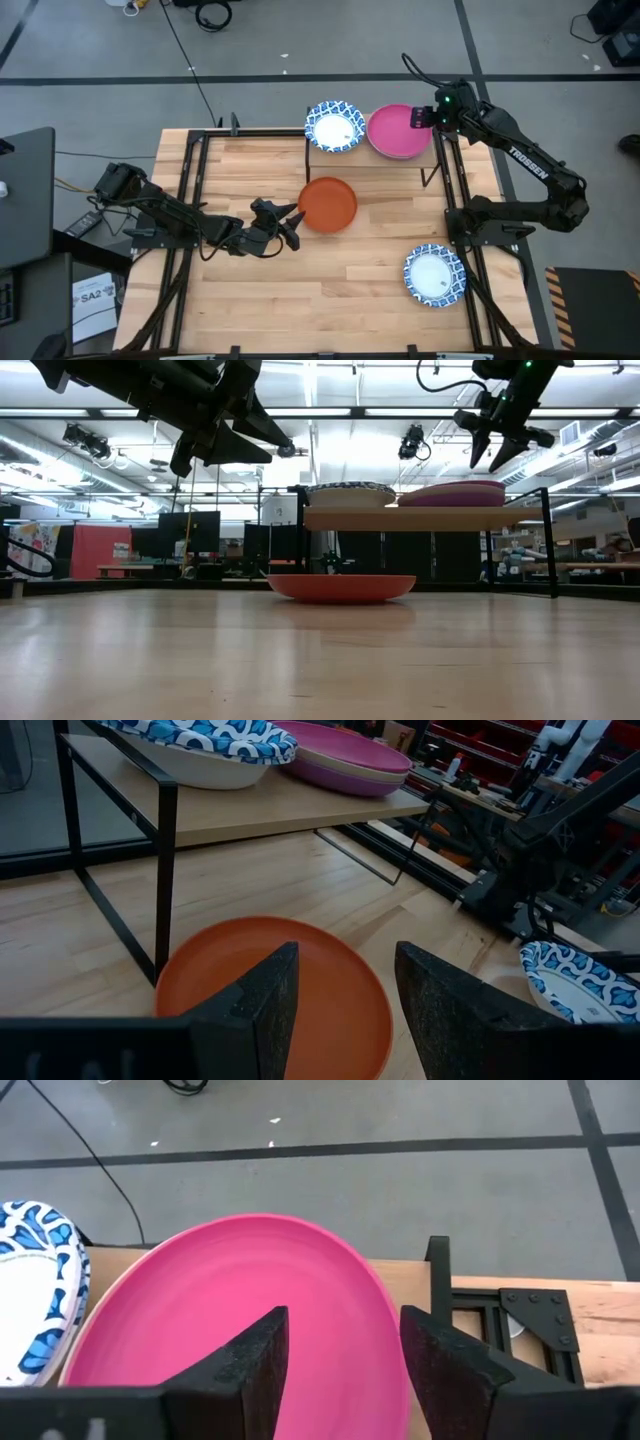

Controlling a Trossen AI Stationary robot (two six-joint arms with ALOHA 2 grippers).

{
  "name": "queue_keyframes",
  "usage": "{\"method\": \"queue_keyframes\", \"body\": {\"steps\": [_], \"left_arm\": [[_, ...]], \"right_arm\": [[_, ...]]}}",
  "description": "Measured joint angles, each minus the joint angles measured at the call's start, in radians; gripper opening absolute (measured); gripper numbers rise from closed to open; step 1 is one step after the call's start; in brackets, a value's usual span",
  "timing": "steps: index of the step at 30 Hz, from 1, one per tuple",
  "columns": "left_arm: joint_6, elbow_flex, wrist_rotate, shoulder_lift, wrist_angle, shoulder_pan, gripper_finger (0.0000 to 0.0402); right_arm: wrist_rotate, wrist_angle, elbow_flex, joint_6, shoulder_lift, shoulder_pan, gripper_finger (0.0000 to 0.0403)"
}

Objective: Place and stack plates onto a shelf
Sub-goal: Stack the white plate on top of the white plate on the shelf

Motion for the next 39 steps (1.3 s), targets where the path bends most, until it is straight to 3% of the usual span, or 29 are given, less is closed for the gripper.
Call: {"method": "queue_keyframes", "body": {"steps": [11, 19, 25, 32, 39], "left_arm": [[0.000, 0.000, 0.000, 0.000, 0.000, 0.000, 0.0174], [0.000, 0.000, 0.000, 0.000, 0.000, 0.000, 0.0174], [0.000, 0.000, 0.000, 0.000, 0.000, 0.000, 0.0174], [0.000, 0.000, 0.000, 0.000, 0.000, 0.000, 0.0174], [-0.001, 0.000, 0.000, 0.000, 0.000, 0.000, 0.0174]], "right_arm": [[-0.028, -0.005, 0.000, -0.053, -0.019, 0.026, 0.0199], [-0.029, -0.023, 0.000, -0.066, -0.097, 0.160, 0.0199], [-0.052, -0.100, 0.000, -0.034, -0.143, 0.360, 0.0199], [-0.046, -0.134, 0.000, 0.092, -0.137, 0.688, 0.0199], [0.074, -0.092, 0.000, 0.212, -0.059, 1.031, 0.0199]]}}
